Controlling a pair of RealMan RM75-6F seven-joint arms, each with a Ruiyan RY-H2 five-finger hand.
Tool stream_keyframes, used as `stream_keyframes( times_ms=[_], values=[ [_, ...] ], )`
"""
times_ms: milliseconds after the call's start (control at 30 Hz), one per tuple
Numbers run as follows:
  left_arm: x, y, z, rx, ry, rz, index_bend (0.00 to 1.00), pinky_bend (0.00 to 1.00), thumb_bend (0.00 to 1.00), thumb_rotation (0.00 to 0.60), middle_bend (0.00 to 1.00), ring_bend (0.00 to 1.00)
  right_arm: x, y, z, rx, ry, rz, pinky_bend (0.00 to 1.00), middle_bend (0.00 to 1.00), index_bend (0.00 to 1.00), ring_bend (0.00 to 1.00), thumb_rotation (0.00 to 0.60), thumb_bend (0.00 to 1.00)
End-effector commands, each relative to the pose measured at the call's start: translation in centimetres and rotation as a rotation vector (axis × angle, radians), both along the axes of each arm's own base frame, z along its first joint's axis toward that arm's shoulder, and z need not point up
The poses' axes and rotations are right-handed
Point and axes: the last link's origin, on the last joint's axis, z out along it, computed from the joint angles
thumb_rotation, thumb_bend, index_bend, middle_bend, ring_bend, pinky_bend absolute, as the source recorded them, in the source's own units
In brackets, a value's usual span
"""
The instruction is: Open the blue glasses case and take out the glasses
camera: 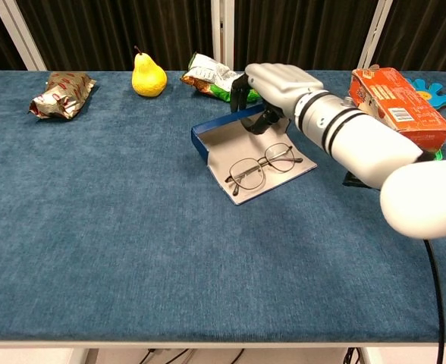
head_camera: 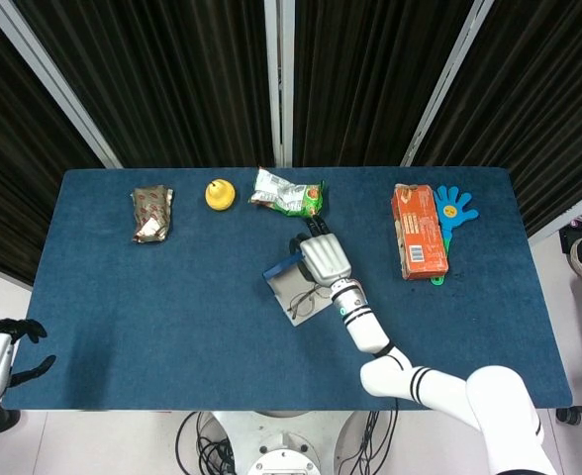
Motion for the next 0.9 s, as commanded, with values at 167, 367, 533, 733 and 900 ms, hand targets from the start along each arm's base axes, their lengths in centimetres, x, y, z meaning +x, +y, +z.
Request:
stream_keyframes(
  times_ms=[167,367,533,733,900],
  values=[
    [0.0,0.1,0.0,-0.003,0.000,-0.001,0.51,0.37,0.17,0.600,0.54,0.42,0.6,0.1,1.7,0.073,0.028,0.025,0.00,0.14,0.06,0.00,0.600,0.33],
    [0.0,0.0,0.0,-0.001,0.004,0.001,0.51,0.37,0.17,0.600,0.54,0.42,-0.5,2.2,4.4,0.115,0.053,0.097,0.00,0.18,0.10,0.00,0.600,0.33],
    [0.1,0.0,0.0,-0.002,0.004,0.001,0.51,0.37,0.17,0.600,0.54,0.42,-2.8,4.2,5.2,0.144,0.100,0.132,0.00,0.26,0.27,0.00,0.600,0.34],
    [0.1,0.0,0.0,-0.001,0.004,0.001,0.51,0.37,0.17,0.600,0.53,0.42,-4.2,4.6,4.1,0.174,0.161,0.134,0.00,0.27,0.35,0.00,0.600,0.34],
    [0.0,0.0,0.0,-0.001,0.001,0.003,0.51,0.37,0.17,0.600,0.54,0.42,-3.9,4.3,3.1,0.174,0.178,0.148,0.00,0.26,0.36,0.00,0.600,0.35]
  ],
)
